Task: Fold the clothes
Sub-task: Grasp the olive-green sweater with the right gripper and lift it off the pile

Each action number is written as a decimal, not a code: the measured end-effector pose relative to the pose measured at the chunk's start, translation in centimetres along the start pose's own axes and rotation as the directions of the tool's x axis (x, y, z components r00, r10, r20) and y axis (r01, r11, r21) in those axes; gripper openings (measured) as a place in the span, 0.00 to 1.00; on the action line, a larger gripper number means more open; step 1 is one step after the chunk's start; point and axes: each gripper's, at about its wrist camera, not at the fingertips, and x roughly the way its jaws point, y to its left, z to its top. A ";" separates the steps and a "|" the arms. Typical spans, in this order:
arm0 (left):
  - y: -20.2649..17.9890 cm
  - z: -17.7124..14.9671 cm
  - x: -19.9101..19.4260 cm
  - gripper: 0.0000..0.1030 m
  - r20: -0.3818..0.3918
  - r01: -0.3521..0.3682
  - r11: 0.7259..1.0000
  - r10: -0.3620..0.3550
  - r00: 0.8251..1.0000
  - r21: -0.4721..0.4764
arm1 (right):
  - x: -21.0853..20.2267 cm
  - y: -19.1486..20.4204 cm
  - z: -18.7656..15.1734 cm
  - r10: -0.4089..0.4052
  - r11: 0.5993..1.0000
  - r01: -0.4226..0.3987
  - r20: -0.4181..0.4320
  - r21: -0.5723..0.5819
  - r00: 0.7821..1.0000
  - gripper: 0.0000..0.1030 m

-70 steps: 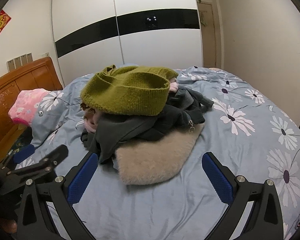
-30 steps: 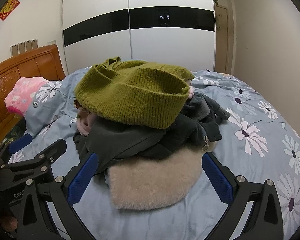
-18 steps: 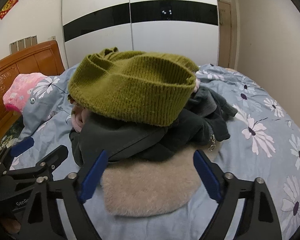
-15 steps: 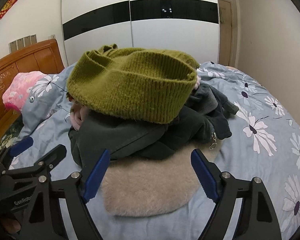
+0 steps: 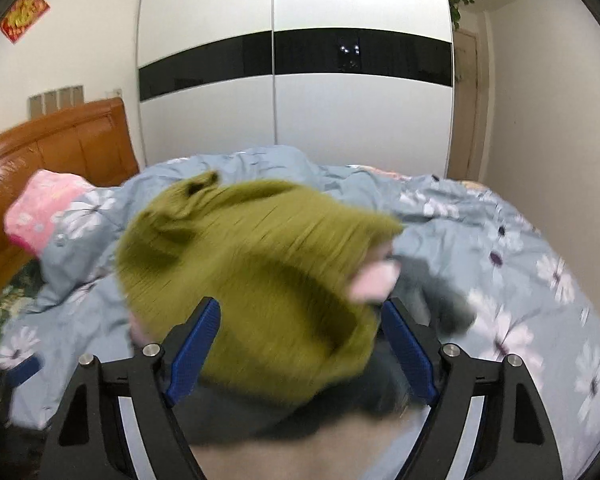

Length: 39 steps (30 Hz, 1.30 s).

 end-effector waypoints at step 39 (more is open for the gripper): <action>3.9 -0.7 -22.8 1.00 0.068 0.097 0.992 -0.091 0.993 -0.082 | -37.4 -0.6 -5.6 0.199 0.966 -0.231 0.239 0.116 0.950 0.06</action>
